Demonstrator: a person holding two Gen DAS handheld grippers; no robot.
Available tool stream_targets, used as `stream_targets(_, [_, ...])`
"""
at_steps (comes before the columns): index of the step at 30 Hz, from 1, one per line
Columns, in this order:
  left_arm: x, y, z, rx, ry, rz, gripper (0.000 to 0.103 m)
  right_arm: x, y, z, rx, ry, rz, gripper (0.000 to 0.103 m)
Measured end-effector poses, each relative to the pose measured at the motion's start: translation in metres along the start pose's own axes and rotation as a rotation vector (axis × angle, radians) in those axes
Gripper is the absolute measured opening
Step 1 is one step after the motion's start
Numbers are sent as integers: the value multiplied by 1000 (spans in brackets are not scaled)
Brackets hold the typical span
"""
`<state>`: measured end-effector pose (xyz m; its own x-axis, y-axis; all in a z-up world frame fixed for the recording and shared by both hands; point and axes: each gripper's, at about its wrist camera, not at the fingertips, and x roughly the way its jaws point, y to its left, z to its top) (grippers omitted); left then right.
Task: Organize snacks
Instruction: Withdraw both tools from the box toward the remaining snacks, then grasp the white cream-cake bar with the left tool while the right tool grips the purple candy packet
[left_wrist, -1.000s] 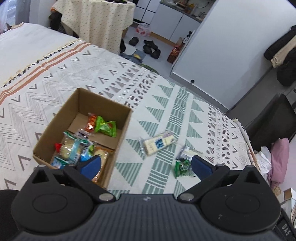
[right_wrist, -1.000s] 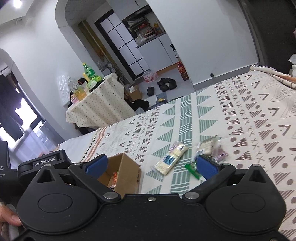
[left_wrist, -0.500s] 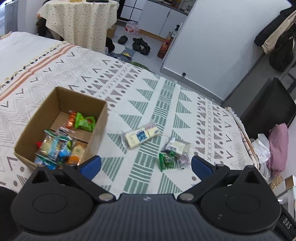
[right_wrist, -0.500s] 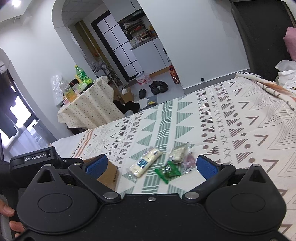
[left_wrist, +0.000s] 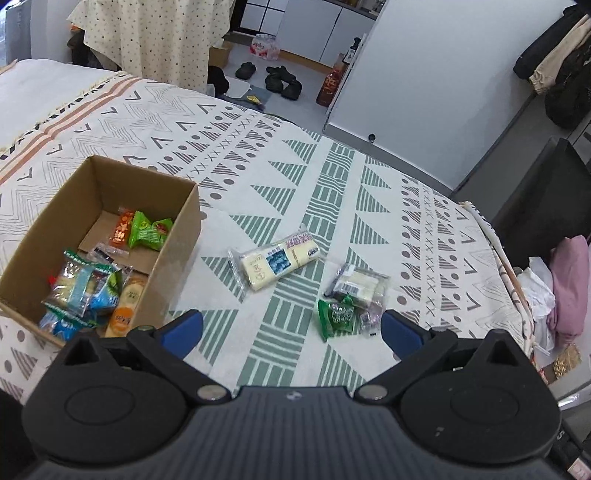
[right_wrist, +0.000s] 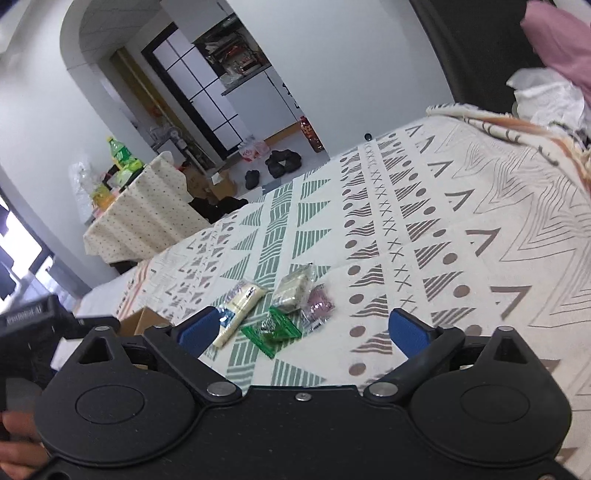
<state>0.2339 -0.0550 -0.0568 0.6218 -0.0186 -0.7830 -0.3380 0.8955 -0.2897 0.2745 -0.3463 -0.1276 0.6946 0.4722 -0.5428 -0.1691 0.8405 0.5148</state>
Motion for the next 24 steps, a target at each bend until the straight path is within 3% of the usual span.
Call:
stream_targets(9, [45, -4, 11, 32, 16, 7, 94, 40, -7, 4, -17, 63, -6, 84])
stream_targets(19, [99, -13, 26, 185, 41, 87, 89, 91, -4, 1, -87, 154, -35, 69])
stream_targets(24, [126, -16, 32, 249, 67, 105, 87, 113, 3, -2, -167, 194, -57, 69])
